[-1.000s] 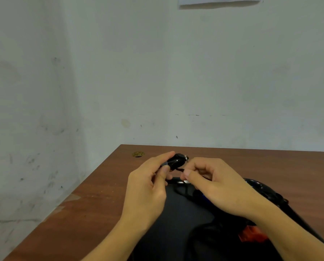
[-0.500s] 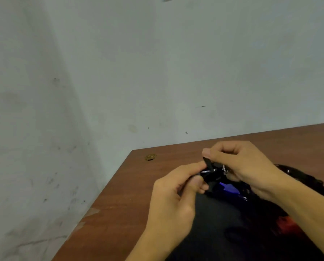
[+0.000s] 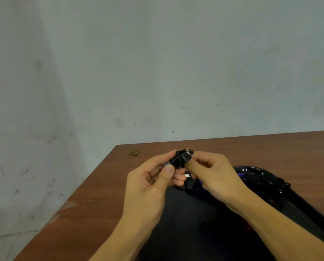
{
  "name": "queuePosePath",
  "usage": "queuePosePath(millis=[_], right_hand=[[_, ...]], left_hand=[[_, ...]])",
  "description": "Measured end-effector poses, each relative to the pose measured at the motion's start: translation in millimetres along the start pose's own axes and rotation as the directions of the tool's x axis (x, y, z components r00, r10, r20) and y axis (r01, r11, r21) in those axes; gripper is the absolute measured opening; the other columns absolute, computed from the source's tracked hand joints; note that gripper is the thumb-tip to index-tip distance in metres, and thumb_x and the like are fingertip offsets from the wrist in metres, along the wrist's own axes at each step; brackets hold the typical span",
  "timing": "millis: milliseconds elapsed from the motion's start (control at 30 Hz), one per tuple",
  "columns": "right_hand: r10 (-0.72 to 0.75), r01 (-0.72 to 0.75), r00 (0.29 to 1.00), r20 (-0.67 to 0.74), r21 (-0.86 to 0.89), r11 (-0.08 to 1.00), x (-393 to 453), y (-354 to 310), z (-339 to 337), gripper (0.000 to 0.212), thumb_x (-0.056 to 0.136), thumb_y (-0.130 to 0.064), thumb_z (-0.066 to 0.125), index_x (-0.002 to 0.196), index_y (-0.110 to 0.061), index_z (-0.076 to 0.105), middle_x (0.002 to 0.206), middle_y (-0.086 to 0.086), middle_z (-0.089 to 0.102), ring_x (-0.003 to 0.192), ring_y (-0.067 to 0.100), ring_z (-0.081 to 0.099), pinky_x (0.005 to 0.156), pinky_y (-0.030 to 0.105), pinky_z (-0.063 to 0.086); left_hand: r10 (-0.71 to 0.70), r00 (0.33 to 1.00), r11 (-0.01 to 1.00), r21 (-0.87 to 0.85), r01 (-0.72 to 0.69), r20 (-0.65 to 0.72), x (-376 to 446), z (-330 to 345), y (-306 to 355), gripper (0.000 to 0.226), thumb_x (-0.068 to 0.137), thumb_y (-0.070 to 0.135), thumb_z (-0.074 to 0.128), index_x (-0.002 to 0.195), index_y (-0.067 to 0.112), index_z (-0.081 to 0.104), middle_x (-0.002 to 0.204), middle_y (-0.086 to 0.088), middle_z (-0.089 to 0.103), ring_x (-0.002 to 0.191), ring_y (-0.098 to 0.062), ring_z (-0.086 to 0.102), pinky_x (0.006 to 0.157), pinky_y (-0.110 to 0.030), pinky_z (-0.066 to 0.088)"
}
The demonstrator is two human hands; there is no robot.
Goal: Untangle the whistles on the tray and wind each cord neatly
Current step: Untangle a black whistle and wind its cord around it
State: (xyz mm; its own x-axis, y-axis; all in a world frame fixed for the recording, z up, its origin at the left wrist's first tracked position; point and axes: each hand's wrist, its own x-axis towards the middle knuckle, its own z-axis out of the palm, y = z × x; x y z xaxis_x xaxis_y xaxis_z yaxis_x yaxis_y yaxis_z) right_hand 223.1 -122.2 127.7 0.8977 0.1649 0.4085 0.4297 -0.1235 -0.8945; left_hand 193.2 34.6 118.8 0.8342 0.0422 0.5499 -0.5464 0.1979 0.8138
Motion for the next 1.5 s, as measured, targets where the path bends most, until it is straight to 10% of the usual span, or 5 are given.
queuePosePath(millis=[200, 767, 1067, 1233, 1500], right_hand=[[-0.196, 0.215, 0.976, 0.092, -0.333, 0.918, -8.6, 6.4, 2.4, 0.019, 0.099, -0.030, 0.059, 0.085, -0.035, 0.071, 0.076, -0.005, 0.069, 0.071, 0.011, 0.064, 0.070, 0.034, 0.054], [-0.538, 0.484, 0.835, 0.118, -0.624, 0.614, -16.4, -13.9, -16.3, 0.017, 0.093, -0.041, 0.059, 0.082, -0.031, 0.067, 0.063, -0.019, 0.052, 0.058, 0.007, 0.054, 0.054, 0.014, 0.040], [-0.202, 0.204, 0.976, -0.085, 0.010, 0.979, -16.7, -22.0, -24.4, 0.021, 0.080, -0.031, 0.072, 0.067, -0.014, 0.071, 0.056, -0.004, 0.063, 0.048, 0.006, 0.056, 0.051, 0.014, 0.044], [0.073, -0.091, 0.995, 0.071, 0.293, 0.952, -13.9, -15.6, -26.1, 0.030, 0.070, -0.042, 0.075, 0.052, -0.021, 0.064, 0.052, 0.000, 0.040, 0.043, 0.009, 0.025, 0.040, 0.019, 0.020], [0.142, -0.158, 0.987, 0.071, 0.334, 0.929, -12.5, -6.8, -21.7, 0.040, 0.068, -0.046, 0.074, 0.070, -0.007, 0.062, 0.053, 0.000, 0.029, 0.047, 0.009, 0.019, 0.042, 0.021, 0.015]], left_hand=[[-0.007, 0.997, 0.987, 0.159, 0.019, -0.075, 6.4, -10.4, -7.5, 0.031, 0.095, -0.006, 0.056, 0.110, 0.015, 0.072, 0.087, -0.009, 0.078, 0.078, -0.022, 0.073, 0.071, -0.026, 0.059], [0.163, 0.978, 0.713, 0.670, -0.209, 0.131, 7.2, -16.6, -2.1, 0.045, 0.094, 0.003, 0.061, 0.118, 0.041, 0.065, 0.096, 0.025, 0.071, 0.080, -0.001, 0.068, 0.071, -0.017, 0.055], [0.097, 0.945, 0.920, 0.333, -0.205, 0.313, 1.4, -10.0, 1.1, 0.036, 0.093, 0.002, 0.057, 0.117, 0.025, 0.072, 0.083, -0.002, 0.075, 0.071, -0.016, 0.070, 0.071, -0.021, 0.055], [-0.003, 0.941, 0.995, 0.096, -0.031, 0.339, -1.8, -5.4, 0.1, 0.034, 0.090, 0.003, 0.057, 0.116, 0.017, 0.073, 0.079, -0.020, 0.073, 0.069, -0.024, 0.070, 0.070, -0.027, 0.056], [-0.106, 0.954, 0.989, -0.069, 0.130, 0.280, -4.3, -0.7, 0.5, 0.032, 0.086, 0.004, 0.059, 0.113, 0.012, 0.074, 0.083, -0.025, 0.073, 0.068, -0.025, 0.069, 0.067, -0.030, 0.057]])
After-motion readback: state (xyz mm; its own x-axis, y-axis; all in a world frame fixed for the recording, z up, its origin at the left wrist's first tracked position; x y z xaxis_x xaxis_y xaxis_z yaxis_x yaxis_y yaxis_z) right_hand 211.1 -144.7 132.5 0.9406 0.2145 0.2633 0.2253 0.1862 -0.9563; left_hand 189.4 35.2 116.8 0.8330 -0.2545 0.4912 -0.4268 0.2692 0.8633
